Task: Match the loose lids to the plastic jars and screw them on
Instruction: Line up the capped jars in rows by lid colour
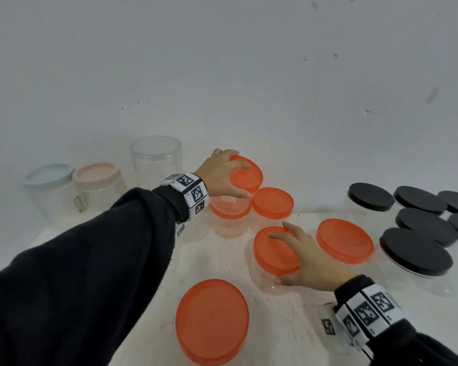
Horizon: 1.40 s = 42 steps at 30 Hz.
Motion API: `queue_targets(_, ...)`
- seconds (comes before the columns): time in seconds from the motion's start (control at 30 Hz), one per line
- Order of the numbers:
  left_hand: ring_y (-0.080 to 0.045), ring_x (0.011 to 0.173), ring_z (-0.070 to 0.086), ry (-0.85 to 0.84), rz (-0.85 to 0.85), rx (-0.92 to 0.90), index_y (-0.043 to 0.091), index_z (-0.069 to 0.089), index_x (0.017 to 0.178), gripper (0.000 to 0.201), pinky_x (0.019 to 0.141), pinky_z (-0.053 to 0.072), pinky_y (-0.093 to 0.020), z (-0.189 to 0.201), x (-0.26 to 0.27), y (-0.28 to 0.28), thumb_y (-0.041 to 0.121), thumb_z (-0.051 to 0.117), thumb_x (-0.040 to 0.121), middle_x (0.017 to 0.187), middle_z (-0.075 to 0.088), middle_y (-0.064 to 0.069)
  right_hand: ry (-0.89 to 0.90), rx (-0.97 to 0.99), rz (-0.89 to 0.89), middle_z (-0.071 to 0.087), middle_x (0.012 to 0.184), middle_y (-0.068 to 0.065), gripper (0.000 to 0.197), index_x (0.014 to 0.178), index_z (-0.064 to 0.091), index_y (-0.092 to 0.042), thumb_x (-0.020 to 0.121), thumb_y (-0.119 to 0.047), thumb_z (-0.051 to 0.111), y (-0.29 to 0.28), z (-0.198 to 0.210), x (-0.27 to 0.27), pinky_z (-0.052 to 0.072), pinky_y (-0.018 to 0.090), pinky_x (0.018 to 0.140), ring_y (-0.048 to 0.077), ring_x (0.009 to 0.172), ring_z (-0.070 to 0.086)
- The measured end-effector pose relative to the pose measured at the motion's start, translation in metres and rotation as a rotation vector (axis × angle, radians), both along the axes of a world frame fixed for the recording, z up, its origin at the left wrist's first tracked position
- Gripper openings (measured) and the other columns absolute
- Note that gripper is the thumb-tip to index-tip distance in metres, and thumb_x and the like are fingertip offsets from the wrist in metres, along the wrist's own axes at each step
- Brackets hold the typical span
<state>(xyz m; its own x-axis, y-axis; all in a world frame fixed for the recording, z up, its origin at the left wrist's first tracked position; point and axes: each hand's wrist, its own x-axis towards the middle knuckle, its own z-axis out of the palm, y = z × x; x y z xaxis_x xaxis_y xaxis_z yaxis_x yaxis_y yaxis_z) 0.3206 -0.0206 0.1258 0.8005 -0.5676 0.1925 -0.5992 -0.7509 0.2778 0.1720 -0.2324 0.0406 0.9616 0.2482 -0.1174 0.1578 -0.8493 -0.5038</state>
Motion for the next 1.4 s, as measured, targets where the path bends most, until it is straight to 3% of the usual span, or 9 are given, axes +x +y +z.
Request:
queue_targets(0.33, -0.029, 0.138, 0.015, 0.116, 0.070, -0.016, 0.028, 0.035, 0.141, 0.073, 0.111, 0.020, -0.045, -0.008, 0.011, 0.000, 0.049, 0.066, 0.079, 0.151, 0.022, -0.011, -0.041, 0.086, -0.034, 0.001, 0.152, -0.010, 0.086, 0.136, 0.030, -0.042, 0.067, -0.035, 0.081, -0.001, -0.008, 0.000, 0.028, 0.031, 0.110, 0.016, 0.137, 0.017)
queue_targets(0.53, -0.021, 0.131, 0.025, 0.078, -0.015, -0.060, 0.020, 0.043, 0.137, 0.063, 0.106, 0.023, -0.030, -0.008, 0.015, 0.006, 0.035, 0.068, 0.082, 0.141, 0.035, -0.005, -0.165, 0.156, -0.128, 0.023, 0.136, -0.011, 0.087, 0.131, 0.040, -0.037, 0.057, -0.034, 0.086, 0.002, -0.007, 0.000, 0.031, 0.021, 0.099, 0.009, 0.125, 0.030)
queue_targets(0.63, -0.018, 0.129, 0.027, 0.084, -0.033, -0.109, 0.019, 0.044, 0.136, 0.060, 0.103, 0.022, -0.025, -0.011, 0.015, 0.008, 0.031, 0.068, 0.082, 0.137, 0.037, -0.004, -0.283, 0.245, -0.162, 0.030, 0.132, -0.011, 0.084, 0.127, 0.047, -0.037, 0.054, -0.037, 0.087, 0.001, 0.011, -0.001, 0.034, 0.022, 0.101, 0.007, 0.122, 0.035)
queue_targets(0.73, -0.019, 0.130, 0.026, 0.070, -0.026, -0.150, 0.018, 0.043, 0.137, 0.060, 0.103, 0.020, -0.023, -0.018, 0.015, 0.006, 0.031, 0.067, 0.083, 0.137, 0.036, -0.004, -0.436, 0.372, -0.213, 0.033, 0.131, -0.008, 0.084, 0.126, 0.049, -0.034, 0.051, -0.039, 0.086, 0.002, 0.037, 0.007, 0.033, 0.014, 0.095, 0.004, 0.118, 0.038)
queue_targets(0.87, -0.021, 0.131, 0.024, 0.034, -0.003, -0.169, 0.019, 0.040, 0.138, 0.061, 0.107, 0.020, -0.027, -0.027, 0.015, 0.005, 0.034, 0.066, 0.084, 0.136, 0.035, -0.006, -0.545, 0.417, -0.362, 0.029, 0.136, 0.000, 0.080, 0.131, 0.046, -0.025, 0.061, -0.022, 0.085, 0.003, 0.058, 0.040, 0.032, 0.026, 0.102, 0.014, 0.124, 0.034)
queue_targets(1.07, -0.022, 0.131, 0.024, -0.006, -0.022, -0.174, 0.017, 0.040, 0.138, 0.063, 0.107, 0.017, -0.025, -0.032, 0.016, 0.004, 0.037, 0.065, 0.084, 0.136, 0.035, -0.007, -0.519, 0.365, -0.459, 0.024, 0.143, 0.008, 0.085, 0.136, 0.039, -0.015, 0.064, -0.025, 0.084, 0.007, 0.036, 0.093, 0.029, 0.032, 0.106, 0.025, 0.133, 0.028)
queue_targets(1.17, -0.022, 0.131, 0.024, -0.024, -0.022, -0.205, 0.017, 0.041, 0.138, 0.062, 0.107, 0.016, -0.025, -0.035, 0.018, 0.006, 0.035, 0.066, 0.084, 0.137, 0.036, -0.007, -0.563, 0.415, -0.487, 0.024, 0.143, 0.010, 0.093, 0.139, 0.032, -0.011, 0.064, -0.026, 0.085, 0.014, 0.027, 0.106, 0.031, 0.038, 0.108, 0.026, 0.132, 0.030)
queue_targets(1.3, -0.022, 0.132, 0.023, -0.028, -0.025, -0.239, 0.017, 0.042, 0.137, 0.062, 0.107, 0.017, -0.026, -0.037, 0.020, 0.006, 0.034, 0.066, 0.083, 0.137, 0.036, -0.007, -0.504, 0.611, -0.576, 0.017, 0.150, 0.009, 0.115, 0.147, 0.008, -0.011, 0.064, -0.023, 0.086, 0.013, 0.016, 0.113, 0.025, 0.028, 0.108, 0.019, 0.136, 0.025)
queue_targets(1.4, -0.021, 0.132, 0.022, -0.032, -0.028, -0.255, 0.018, 0.042, 0.137, 0.061, 0.106, 0.015, -0.024, -0.039, 0.022, 0.006, 0.034, 0.066, 0.083, 0.137, 0.036, -0.006, -0.427, 0.704, -0.599, 0.026, 0.146, 0.010, 0.116, 0.145, 0.006, -0.011, 0.062, -0.018, 0.087, 0.013, 0.003, 0.115, 0.031, 0.037, 0.110, 0.021, 0.132, 0.033)
